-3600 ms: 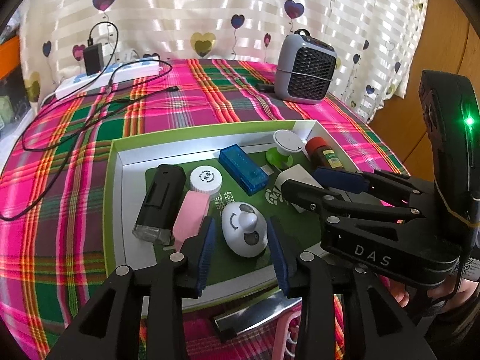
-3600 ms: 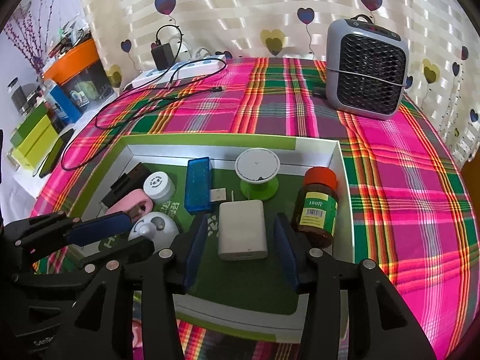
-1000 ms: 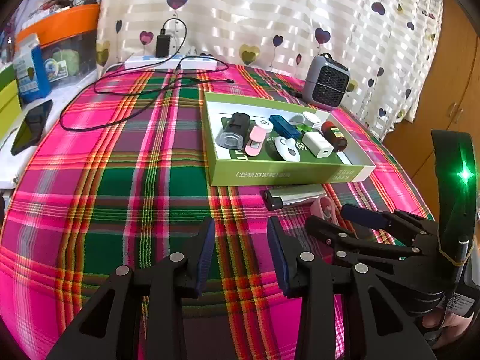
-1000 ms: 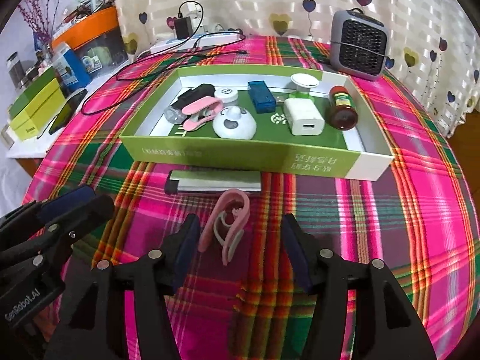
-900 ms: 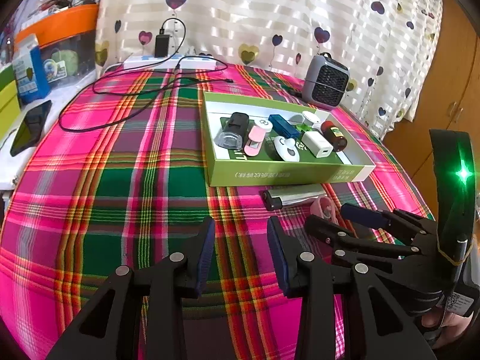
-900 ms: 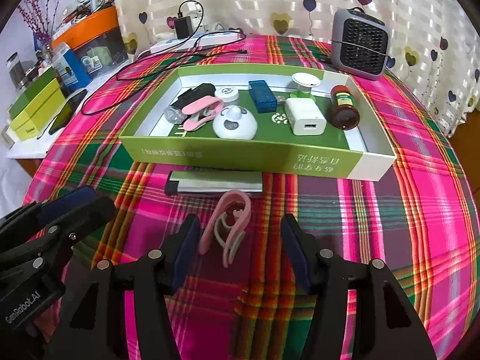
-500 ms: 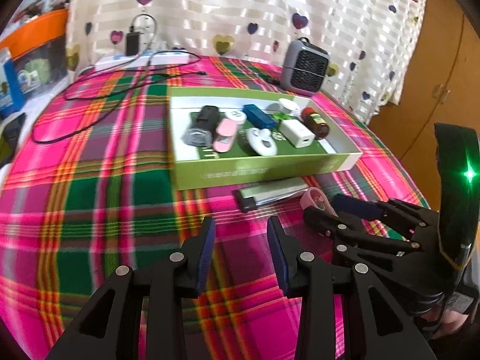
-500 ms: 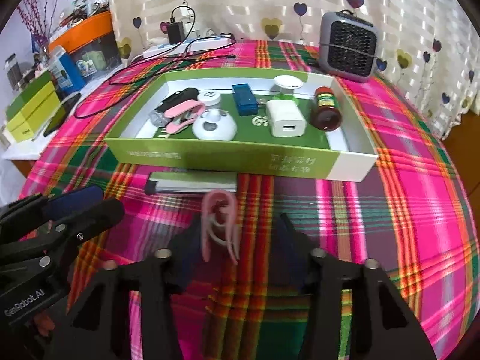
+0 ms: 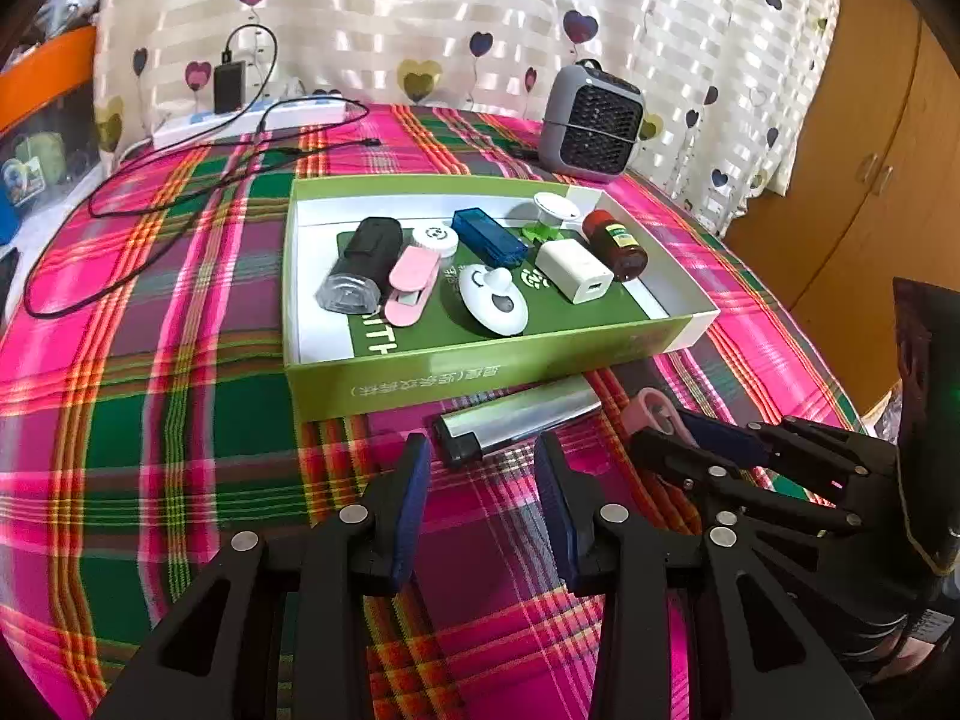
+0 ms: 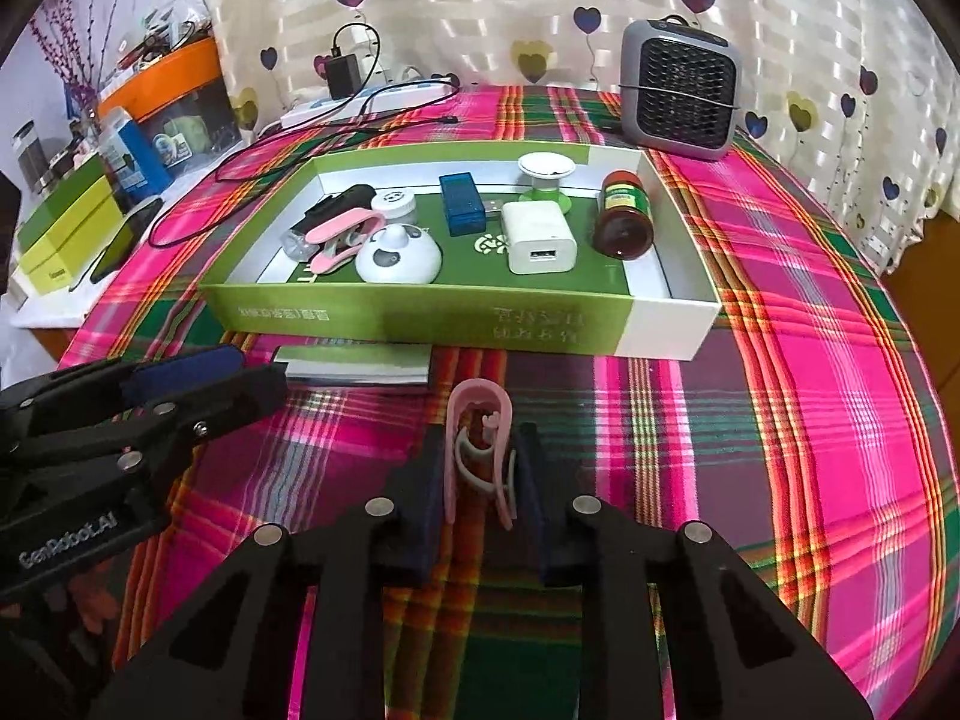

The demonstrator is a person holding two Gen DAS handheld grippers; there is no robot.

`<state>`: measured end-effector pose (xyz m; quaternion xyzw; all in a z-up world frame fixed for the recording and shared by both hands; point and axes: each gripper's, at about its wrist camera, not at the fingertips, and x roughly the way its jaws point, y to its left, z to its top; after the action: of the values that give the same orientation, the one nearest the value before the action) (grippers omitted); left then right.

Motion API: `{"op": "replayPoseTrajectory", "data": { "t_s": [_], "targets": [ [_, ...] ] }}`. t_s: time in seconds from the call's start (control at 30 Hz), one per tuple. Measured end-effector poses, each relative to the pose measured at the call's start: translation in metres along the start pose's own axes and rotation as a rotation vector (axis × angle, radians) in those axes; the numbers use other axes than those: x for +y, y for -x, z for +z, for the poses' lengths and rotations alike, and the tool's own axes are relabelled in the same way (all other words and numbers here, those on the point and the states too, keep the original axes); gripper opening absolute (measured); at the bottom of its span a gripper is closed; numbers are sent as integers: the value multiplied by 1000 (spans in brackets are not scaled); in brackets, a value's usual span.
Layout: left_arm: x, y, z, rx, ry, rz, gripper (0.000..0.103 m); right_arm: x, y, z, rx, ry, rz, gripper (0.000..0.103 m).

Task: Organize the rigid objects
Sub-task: 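Close the right tool on the pink plastic hook and lift it, then grasp the silver metal stick with the left tool while the right tool holds the pink hook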

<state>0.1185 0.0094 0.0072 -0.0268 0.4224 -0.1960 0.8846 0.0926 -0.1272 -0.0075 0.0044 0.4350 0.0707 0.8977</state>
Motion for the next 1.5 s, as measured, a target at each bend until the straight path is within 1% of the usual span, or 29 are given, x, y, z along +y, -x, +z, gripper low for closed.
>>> {"op": "replayPoseTrajectory", "data": {
  "t_s": [0.13, 0.27, 0.4, 0.53, 0.7, 0.8, 0.93, 1.0, 1.03, 1.07, 1.23, 1.5],
  "targets": [
    [-4, -3, -1, 3, -8, -25, 35, -7, 1, -1, -1, -11, -12, 24],
    [-11, -4, -4, 11, -38, -25, 35, -17, 4, -3, -3, -28, -22, 24],
    [-18, -2, -10, 22, -32, -73, 35, -25, 6, -5, -6, -43, -29, 24],
    [-30, 0, -14, 31, -62, -94, 35, -28, 7, -7, -8, -44, -33, 24],
    [-28, 5, -9, -7, -70, -47, 35, -31, 8, -7, -11, -48, -30, 24],
    [-20, 1, -3, -7, -71, -27, 35, -32, 8, -7, -11, -50, -27, 24],
    [-21, -5, 3, -6, -114, 0, 35, -34, 8, -7, -14, -51, -22, 24],
    [-25, -7, 5, -11, -141, -13, 35, -34, 8, -7, -15, -52, -23, 24],
    [-27, -10, 6, 0, -157, -25, 35, -35, 8, -7, -14, -52, -23, 24],
    [-27, -13, 7, 10, -164, -23, 35, -34, 8, -7, -14, -52, -24, 24],
    [-28, -17, 12, 3, -188, 6, 35, -35, 8, -7, -16, -50, -22, 24],
    [-30, -21, 13, 19, -212, 18, 35, -36, 6, -6, -19, -49, -22, 24]
  ]
}}
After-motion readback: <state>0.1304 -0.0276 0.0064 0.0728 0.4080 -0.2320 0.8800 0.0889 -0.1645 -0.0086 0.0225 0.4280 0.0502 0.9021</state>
